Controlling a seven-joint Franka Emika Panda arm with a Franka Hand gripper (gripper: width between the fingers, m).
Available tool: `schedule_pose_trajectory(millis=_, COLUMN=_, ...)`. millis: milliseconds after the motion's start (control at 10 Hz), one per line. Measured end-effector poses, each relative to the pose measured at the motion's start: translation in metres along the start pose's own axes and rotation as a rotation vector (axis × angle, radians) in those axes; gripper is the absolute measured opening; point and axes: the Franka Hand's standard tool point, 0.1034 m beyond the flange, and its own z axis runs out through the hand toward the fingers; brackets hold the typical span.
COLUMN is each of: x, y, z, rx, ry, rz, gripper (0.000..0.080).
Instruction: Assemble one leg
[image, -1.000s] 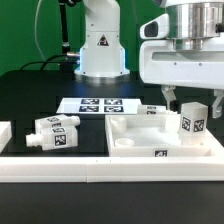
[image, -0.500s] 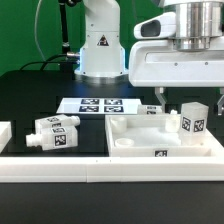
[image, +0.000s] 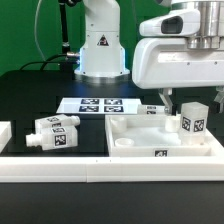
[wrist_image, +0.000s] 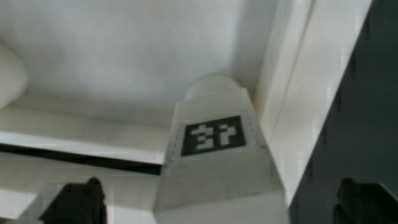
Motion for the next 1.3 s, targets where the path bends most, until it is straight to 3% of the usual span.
schedule_pose_trajectory(millis=200, x=0.0003, y=0.0022, z=-0.0006, rx=-0.006, ry=0.000, rz=-0.091, gripper=0.0649)
schedule_pose_trajectory(millis=500, x=0.0001, y=0.0021, z=-0.0003, rx=-0.005, ry=0.000, rz=-0.058, gripper=0.0287)
schedule_pose_trajectory(millis=700, x=0.0003, y=0.0020, z=-0.0004, rx=-0.004, ry=0.001, rz=-0.035, gripper=0.0288)
schedule_pose_trajectory(millis=1300, x=0.0022, y=0.0007, z=0.0002, rx=0.017, ry=0.050, rz=0.674, gripper=0.0288)
